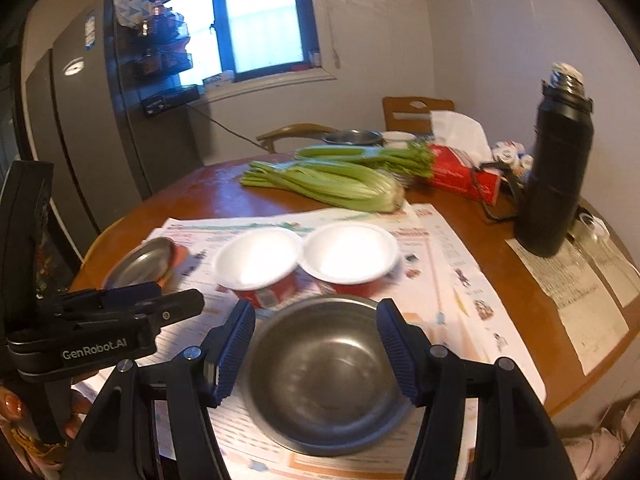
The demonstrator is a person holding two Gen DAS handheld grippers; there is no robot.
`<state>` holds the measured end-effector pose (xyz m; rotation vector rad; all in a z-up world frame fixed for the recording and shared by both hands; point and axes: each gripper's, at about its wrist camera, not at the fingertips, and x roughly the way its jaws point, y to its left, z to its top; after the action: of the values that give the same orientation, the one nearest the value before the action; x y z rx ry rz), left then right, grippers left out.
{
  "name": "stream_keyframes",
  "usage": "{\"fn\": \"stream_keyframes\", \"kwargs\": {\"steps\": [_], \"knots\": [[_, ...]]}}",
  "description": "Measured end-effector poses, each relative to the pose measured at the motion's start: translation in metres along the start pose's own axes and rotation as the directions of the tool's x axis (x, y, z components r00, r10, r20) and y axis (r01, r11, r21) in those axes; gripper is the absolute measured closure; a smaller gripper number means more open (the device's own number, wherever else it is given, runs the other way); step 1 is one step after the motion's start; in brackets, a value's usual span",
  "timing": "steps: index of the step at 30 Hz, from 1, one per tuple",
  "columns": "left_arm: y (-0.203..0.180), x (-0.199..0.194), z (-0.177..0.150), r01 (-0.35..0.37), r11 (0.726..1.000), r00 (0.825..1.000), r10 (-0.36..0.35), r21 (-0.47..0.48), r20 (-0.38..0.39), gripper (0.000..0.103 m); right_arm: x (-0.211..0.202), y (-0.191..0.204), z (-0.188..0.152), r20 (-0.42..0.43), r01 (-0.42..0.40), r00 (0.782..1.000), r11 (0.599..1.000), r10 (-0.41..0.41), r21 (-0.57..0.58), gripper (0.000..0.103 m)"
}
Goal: Organize plates and bowls
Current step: 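Move the left tool to the steel bowl and grasp its rim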
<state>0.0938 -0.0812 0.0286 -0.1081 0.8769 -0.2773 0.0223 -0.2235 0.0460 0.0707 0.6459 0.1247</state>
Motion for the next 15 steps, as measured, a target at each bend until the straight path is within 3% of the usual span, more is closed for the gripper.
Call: {"fn": "stream_keyframes", "kwargs": {"steps": [7, 15], "knots": [[-0.017, 0.032, -0.008, 0.0, 1.0, 0.998, 0.001, 0.018, -0.064, 0.039, 0.02, -0.039, -0.025, -0.096, -0.009, 0.995, 0.999, 0.013, 0.041, 0.04], [-0.029, 0.065, -0.011, 0.025, 1.0, 0.992, -0.022, 0.018, -0.122, 0.039, 0.04, -0.04, -0.038, -0.156, -0.011, 0.988, 1.0, 0.014, 0.019, 0.04]]}}
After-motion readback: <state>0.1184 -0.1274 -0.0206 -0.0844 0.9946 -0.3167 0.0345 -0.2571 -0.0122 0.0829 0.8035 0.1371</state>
